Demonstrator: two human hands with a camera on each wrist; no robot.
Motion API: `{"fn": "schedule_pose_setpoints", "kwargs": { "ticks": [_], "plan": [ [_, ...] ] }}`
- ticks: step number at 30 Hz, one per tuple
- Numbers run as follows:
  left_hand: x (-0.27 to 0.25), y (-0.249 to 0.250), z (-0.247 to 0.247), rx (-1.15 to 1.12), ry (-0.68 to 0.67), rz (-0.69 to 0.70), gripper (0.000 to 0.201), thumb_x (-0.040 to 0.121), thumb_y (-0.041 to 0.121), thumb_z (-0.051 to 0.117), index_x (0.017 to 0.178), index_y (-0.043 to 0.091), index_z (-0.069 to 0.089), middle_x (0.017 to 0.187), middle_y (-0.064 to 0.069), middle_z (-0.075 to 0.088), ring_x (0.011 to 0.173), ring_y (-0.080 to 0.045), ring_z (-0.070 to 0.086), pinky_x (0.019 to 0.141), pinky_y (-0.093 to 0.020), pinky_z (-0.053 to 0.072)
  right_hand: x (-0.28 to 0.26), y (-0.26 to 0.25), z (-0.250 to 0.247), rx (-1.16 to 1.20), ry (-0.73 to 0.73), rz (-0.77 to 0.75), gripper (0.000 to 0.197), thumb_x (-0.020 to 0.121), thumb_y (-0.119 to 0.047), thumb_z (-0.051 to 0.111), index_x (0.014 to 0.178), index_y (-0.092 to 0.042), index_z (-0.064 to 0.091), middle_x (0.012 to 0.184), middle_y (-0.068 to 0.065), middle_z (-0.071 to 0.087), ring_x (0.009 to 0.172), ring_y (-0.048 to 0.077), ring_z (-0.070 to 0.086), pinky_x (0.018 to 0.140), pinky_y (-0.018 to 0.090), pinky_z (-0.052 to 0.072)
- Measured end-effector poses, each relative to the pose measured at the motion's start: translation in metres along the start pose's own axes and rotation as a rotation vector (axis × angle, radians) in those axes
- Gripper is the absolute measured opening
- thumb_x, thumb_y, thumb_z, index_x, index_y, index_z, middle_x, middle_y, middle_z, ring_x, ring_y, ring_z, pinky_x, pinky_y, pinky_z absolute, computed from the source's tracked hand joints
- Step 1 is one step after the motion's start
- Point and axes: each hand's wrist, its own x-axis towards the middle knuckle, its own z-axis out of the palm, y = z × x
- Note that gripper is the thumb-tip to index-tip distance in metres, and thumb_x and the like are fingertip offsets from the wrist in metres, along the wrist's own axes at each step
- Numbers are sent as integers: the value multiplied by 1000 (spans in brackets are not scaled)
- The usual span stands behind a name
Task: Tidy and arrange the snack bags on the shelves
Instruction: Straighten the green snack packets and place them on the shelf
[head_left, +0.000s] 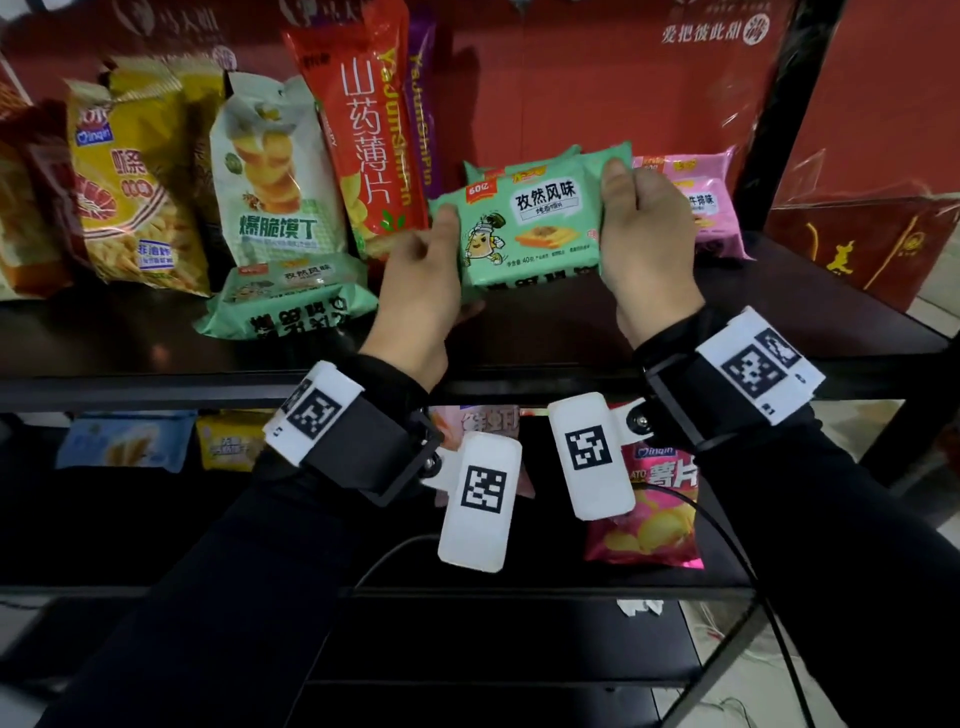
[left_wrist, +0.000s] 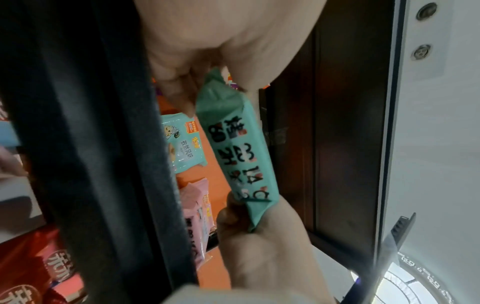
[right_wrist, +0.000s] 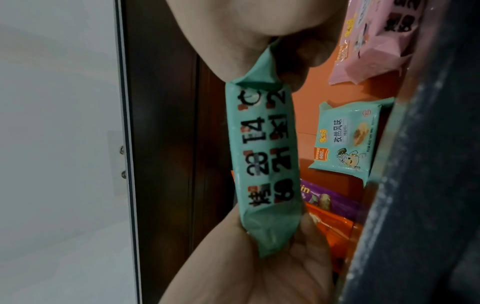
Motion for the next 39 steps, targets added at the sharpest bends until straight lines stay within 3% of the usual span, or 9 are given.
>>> {"fn": "schedule_pose_setpoints", "kwargs": {
  "ticks": [5,9,15,17,19,23,26,32,39],
  "plan": [
    [6,-2,-4,74,85,174,29,103,25,42,75,18,39,89,-9,56,75,-19,54,50,-24,42,-4,4,0,11,-37,7,44,102,-24,40,59,-17,38,60,0,42,55,13,41,55,28,32],
    [16,2,-13,364,106,376,30,102,24,44,72,22,41,78,1,52,75,-13,48,68,-26,38,-7,8,-5,-61,-47,-14,38,102,-27,39,66,-16,40,65,0,44,61,11,43,58,25,34],
    [20,4,-20,527,95,511,24,102,24,43,78,19,42,66,11,39,59,1,36,52,-14,29,-10,-2,-6,85,-86,71,34,103,-25,38,74,-11,51,82,12,53,76,23,52,73,44,48],
    [19,3,-17,471,88,516,21,102,23,43,82,17,44,68,12,40,61,1,37,56,-15,30,-10,-3,-9,216,-133,212,34,102,-29,40,73,-18,51,79,7,59,66,14,60,60,35,54],
    [19,1,-15,404,104,481,24,102,22,42,78,21,44,70,12,41,64,1,38,60,-15,32,-13,-4,-11,231,-188,319,33,100,-39,43,77,-21,56,67,-3,58,44,4,55,39,17,39],
    [17,2,-12,171,118,378,28,103,18,42,76,23,45,78,6,50,72,-7,47,68,-21,40,-20,-3,-10,149,-335,391,42,94,-55,44,101,-17,61,80,-3,67,40,3,56,39,12,35],
    [12,3,-12,-50,20,161,25,103,24,42,79,23,47,74,5,57,48,-6,48,42,-18,33,-21,-2,-9,203,-309,405,43,97,-50,43,111,-13,58,92,1,67,39,5,56,38,16,36],
    [8,12,-12,-125,-150,-115,22,103,29,41,84,24,51,61,8,59,35,-5,39,37,-12,23,-15,3,-12,167,-213,288,31,102,-29,40,74,-18,48,62,0,43,34,3,36,31,14,24],
    [11,26,-16,196,-258,-180,28,105,26,31,86,24,52,58,5,49,33,-5,35,38,-14,25,-5,0,-24,38,-347,268,35,103,-29,40,69,-20,46,58,2,36,27,2,25,30,12,17]
  ]
}}
